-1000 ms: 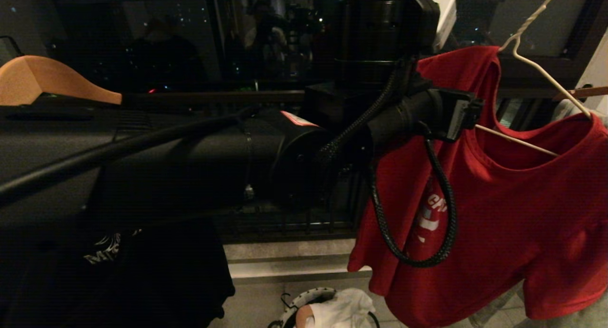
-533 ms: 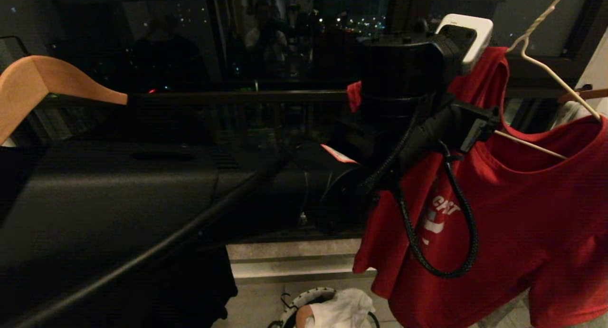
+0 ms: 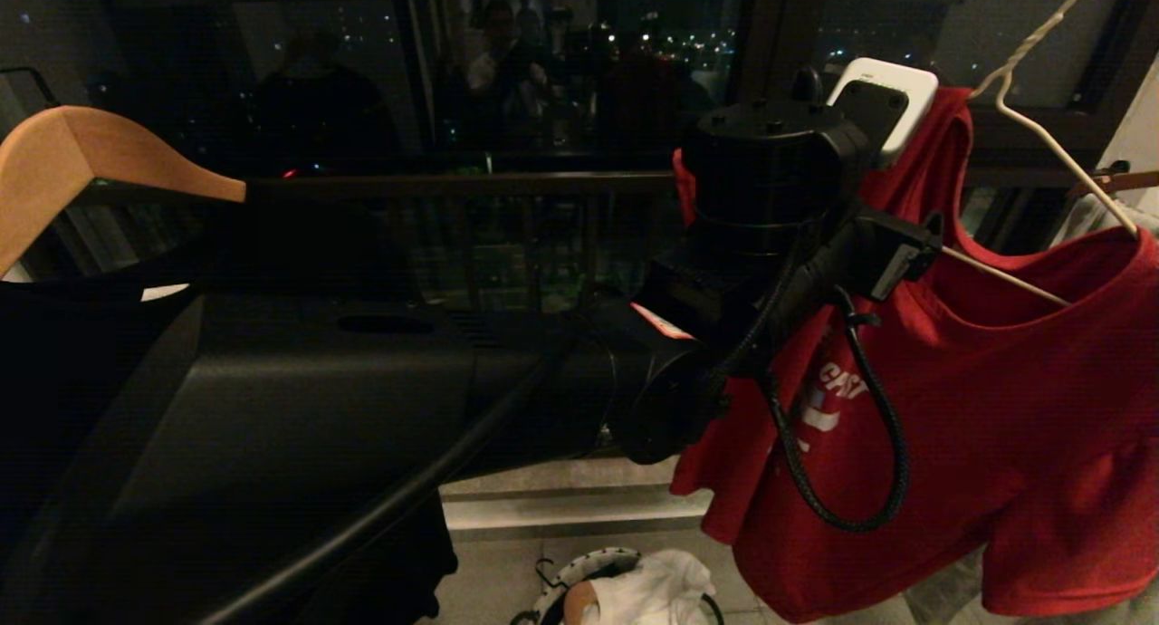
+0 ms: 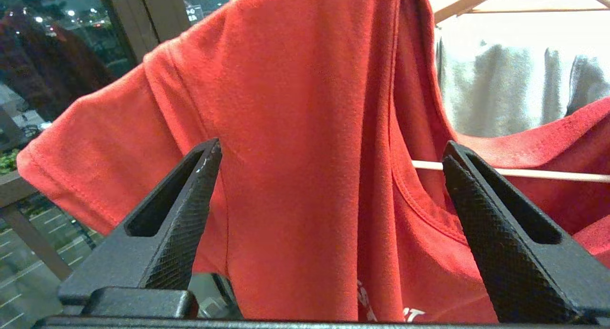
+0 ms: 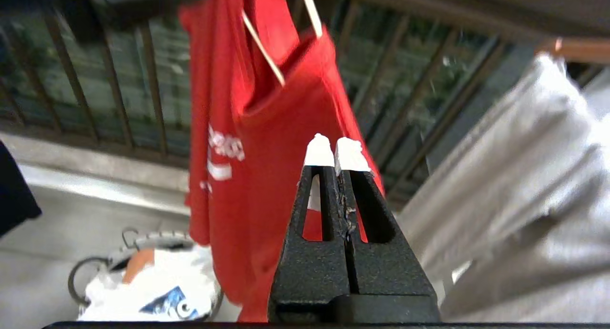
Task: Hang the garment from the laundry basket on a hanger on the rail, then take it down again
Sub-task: Take the clothes off the clothes rack
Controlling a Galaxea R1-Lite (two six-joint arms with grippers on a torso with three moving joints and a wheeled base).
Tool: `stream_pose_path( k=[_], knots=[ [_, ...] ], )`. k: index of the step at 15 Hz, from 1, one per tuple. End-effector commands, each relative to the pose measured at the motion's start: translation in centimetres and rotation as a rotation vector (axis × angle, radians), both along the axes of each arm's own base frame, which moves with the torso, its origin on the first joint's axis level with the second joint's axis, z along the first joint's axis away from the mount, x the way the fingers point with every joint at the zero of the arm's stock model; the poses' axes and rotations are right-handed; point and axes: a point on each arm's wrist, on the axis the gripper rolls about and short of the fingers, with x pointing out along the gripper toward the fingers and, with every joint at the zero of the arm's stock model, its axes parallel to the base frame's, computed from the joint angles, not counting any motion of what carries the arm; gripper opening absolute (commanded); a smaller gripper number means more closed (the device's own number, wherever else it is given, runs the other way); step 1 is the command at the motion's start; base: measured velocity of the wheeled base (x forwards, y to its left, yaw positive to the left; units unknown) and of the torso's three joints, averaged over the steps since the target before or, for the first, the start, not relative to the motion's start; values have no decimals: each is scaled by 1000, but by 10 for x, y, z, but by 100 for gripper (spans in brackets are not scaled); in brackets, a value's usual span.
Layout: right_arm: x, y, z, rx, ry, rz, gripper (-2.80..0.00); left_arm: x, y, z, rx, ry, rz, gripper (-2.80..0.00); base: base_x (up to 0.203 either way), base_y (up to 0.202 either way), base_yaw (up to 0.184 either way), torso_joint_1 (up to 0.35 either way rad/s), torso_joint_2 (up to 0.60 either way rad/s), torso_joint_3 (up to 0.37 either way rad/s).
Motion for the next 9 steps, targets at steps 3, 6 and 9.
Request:
stream_pose_path(
  k=[3, 6, 9],
  knots=[
    [15, -6, 18, -1, -9, 21, -280, 1, -2, -2, -19, -17, 1, 0, 0, 0, 0, 0, 0, 0],
    [45, -19, 35, 20, 13, 43, -280, 3, -4, -7, -9, -15, -1, 0, 0, 0, 0, 0, 0, 0],
    [72, -28, 61, 95, -30, 122, -280, 4, -5, -7, -6, -16, -2, 0, 0, 0, 0, 0, 0, 0]
  ],
)
